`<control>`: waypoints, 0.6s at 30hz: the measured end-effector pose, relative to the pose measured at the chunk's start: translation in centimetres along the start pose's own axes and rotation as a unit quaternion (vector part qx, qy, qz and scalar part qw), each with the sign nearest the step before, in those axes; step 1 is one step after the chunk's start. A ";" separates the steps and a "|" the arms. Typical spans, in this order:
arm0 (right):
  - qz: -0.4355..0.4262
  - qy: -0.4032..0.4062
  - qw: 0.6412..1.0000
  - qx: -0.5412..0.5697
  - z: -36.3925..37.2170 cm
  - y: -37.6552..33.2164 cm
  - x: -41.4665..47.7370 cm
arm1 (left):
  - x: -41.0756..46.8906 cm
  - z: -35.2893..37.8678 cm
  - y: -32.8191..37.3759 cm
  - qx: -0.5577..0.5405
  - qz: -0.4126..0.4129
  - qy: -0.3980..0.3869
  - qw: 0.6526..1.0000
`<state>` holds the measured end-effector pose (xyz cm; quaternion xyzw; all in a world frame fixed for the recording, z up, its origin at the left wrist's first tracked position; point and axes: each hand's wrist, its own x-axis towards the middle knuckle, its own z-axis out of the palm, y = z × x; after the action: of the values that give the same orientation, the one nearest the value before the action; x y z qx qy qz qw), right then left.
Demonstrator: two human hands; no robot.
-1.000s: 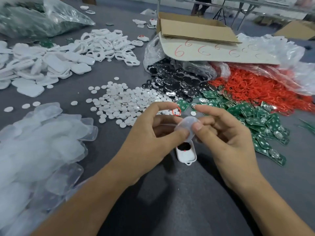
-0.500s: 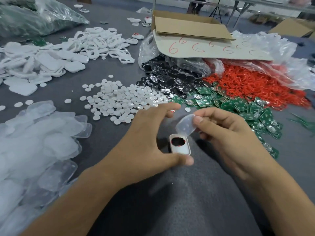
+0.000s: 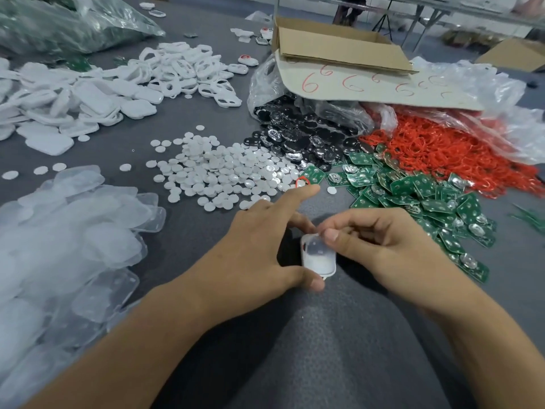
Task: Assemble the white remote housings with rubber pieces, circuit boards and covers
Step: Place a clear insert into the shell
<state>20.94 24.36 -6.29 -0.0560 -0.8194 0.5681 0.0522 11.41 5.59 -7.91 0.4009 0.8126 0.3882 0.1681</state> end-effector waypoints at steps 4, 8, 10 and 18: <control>-0.025 0.015 0.998 -0.052 0.2 0.3 0.0 | 0.1 -0.1 0.0 -0.009 -0.006 -0.003 1.000; -0.044 0.033 0.996 -0.073 0.1 0.5 0.1 | 0.1 0.0 0.0 -0.013 -0.003 -0.002 1.000; -0.048 0.047 0.993 -0.093 0.1 0.5 0.0 | 0.1 0.0 -0.1 -0.014 0.001 -0.001 1.000; -0.046 0.017 0.985 -0.166 0.1 0.0 -0.4 | 0.2 0.1 -0.3 -0.018 0.011 0.008 1.000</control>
<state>21.31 24.21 -6.35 -0.0358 -0.9029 0.4204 0.0824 11.22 5.69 -8.20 0.4035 0.8024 0.4079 0.1645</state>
